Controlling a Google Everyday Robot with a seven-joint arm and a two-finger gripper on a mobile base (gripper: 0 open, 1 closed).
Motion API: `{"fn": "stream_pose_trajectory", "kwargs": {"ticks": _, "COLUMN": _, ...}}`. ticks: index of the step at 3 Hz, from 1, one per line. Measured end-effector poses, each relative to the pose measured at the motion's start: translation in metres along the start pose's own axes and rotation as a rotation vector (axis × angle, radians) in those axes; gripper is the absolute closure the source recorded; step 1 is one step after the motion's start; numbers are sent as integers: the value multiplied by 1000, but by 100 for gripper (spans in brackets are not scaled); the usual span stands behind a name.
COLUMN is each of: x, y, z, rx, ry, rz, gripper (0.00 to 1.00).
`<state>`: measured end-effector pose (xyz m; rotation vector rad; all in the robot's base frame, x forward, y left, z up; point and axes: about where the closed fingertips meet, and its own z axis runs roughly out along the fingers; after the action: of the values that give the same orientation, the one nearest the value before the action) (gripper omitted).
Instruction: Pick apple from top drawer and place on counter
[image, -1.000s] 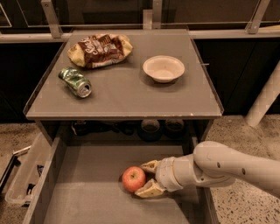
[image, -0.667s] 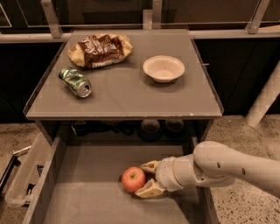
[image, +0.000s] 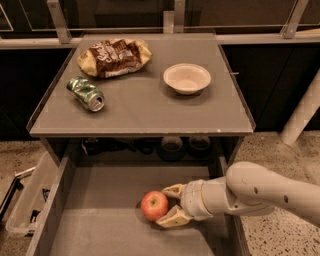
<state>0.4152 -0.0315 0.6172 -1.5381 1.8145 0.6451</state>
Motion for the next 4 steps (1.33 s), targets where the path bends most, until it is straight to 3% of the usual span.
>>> {"fn": "stream_pose_trajectory", "kwargs": {"ticks": 2, "x": -48, "y": 24, "z": -63, "rx": 18, "ry": -66, "rz": -80, "gripper": 100}}
{"fn": "stream_pose_trajectory", "kwargs": {"ticks": 3, "x": -82, "y": 34, "z": -95, "rx": 26, "ry": -69, "rz": -111, "gripper": 100}}
{"fn": "stream_pose_trajectory", "kwargs": {"ticks": 4, "x": -126, "y": 25, "z": -123, "rx": 56, "ry": -34, "rz": -154, "gripper": 100}}
